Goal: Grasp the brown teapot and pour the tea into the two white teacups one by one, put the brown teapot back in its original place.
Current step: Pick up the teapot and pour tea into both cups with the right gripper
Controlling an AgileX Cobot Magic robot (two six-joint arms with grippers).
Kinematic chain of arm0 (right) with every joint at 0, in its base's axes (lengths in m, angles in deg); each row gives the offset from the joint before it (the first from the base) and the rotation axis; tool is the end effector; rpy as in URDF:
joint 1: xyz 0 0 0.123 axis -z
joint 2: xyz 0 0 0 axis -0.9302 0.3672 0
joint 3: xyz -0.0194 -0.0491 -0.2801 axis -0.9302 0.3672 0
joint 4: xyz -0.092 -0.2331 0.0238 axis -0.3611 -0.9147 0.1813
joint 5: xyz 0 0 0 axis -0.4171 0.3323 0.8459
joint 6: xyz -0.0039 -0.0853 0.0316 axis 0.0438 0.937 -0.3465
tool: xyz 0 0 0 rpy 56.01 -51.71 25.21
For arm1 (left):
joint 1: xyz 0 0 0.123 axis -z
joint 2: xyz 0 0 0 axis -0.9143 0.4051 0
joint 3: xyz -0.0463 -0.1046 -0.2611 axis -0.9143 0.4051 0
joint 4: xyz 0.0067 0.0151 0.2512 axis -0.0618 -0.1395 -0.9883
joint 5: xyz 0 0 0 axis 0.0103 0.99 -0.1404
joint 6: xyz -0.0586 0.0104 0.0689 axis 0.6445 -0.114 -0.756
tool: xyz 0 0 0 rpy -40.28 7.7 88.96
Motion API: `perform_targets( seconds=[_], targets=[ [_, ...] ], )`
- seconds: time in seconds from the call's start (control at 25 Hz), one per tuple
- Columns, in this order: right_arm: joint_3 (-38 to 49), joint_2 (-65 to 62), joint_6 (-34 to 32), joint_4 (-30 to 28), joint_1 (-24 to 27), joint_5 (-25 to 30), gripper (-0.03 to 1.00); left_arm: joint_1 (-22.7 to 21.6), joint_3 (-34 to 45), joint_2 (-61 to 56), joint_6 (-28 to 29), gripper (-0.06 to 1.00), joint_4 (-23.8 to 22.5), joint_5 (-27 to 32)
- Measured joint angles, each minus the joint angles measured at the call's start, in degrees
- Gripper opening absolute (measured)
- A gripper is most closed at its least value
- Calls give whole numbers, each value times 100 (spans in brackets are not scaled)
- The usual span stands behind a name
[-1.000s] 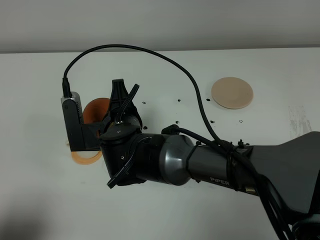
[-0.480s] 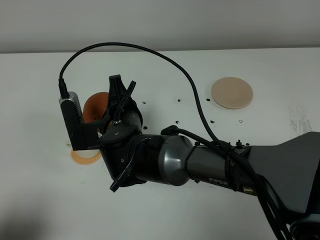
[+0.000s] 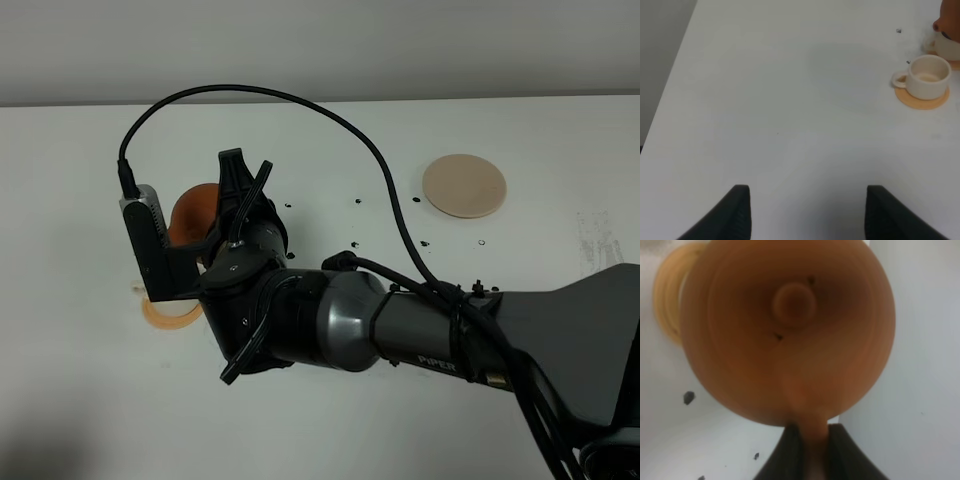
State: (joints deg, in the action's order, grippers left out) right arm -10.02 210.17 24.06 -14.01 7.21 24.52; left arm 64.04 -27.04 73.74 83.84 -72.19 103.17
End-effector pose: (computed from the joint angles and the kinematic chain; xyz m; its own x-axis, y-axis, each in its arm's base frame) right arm 0.2752 0.3728 0.1814 0.1870 -0.9788 0.0832 -0.5129 -0.1695 -0.8415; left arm -0.0065 0.0069 0.2817 -0.4312 0.1276 -0.8932 -0.0460 0.9855 0.1631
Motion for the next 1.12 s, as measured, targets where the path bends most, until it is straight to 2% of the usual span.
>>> perform_targets(
  seconds=[0.48, 0.72, 1.12],
  targets=[
    [160, 5, 26, 9, 0, 0, 9, 0, 0, 0, 0, 50, 0, 0],
    [160, 5, 236, -20, 0, -5, 9, 0, 0, 0, 0, 50, 0, 0],
    [160, 5, 311, -229, 0, -139, 9, 0, 0, 0, 0, 50, 0, 0]
  ],
)
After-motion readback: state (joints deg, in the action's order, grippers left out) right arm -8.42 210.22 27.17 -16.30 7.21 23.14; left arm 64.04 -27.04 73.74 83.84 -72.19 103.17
